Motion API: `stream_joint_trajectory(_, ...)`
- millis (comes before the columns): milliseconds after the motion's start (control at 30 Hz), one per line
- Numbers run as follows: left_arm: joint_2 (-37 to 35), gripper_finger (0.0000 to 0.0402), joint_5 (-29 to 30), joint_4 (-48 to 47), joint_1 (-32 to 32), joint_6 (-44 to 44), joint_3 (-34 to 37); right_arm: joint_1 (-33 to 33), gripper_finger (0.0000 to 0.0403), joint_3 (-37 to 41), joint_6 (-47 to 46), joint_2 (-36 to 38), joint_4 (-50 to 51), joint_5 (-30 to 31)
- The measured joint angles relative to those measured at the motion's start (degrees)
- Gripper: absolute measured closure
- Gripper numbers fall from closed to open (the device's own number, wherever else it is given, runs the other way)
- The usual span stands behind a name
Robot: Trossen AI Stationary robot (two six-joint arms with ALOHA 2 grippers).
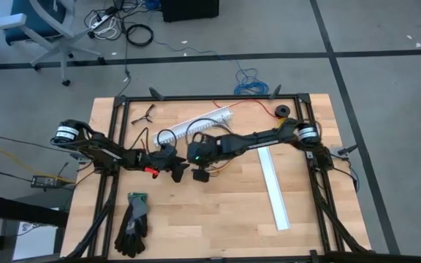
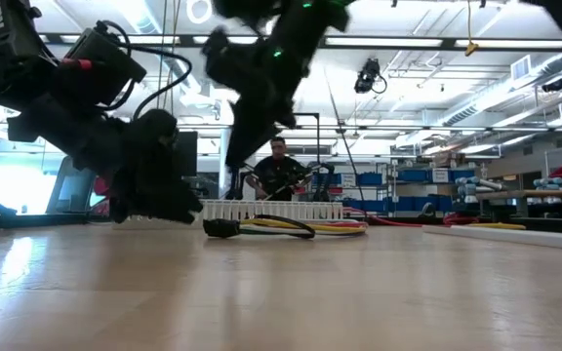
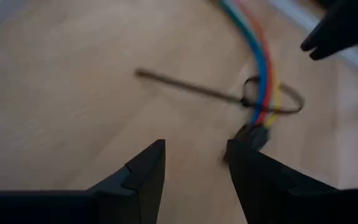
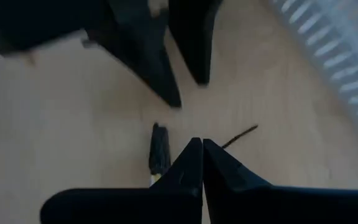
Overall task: Ziptie cables
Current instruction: Wrap the cable wires with black zip tie
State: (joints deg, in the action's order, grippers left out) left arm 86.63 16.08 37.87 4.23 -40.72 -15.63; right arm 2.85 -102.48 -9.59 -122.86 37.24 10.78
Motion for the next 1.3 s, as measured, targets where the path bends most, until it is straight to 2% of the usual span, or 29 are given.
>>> stream_joint_trajectory(133, 0.00, 0.0220, -0.11, -3.19, 0.00, -1.41, 0.01, -0.95, 0.0403, -11.13, -3.05, -8.68, 12.96, 1.71)
stream_joint_trajectory(267, 0.02, 0.0220, -0.09, -3.41, 0.00, -1.54, 0.01, -2.33, 0.0403, -16.87, -3.32, -13.97, 19.41, 1.84)
stream_joint_trajectory(500, 0.02, 0.0220, -0.28, -3.57, 0.00, -0.71, 0.01, -3.39, 0.0376, -17.51, -3.80, -14.90, 19.07, -3.44)
stream_joint_trajectory(933, 0.02, 0.0220, -0.27, -3.59, 0.00, -0.03, 0.01, -3.45, 0.0277, -17.48, -4.37, -14.39, 18.42, -3.62)
stream_joint_trajectory(1100, 0.02, 0.0220, -0.27, -3.59, 0.00, -0.01, 0.01, -3.39, 0.0264, -17.24, -4.41, -14.91, 17.83, -3.69)
stream_joint_trajectory(1300, 0.02, 0.0220, -0.27, -3.57, 0.00, -0.01, 0.01, -3.38, 0.0268, -14.24, -4.42, -14.92, 16.45, -3.49)
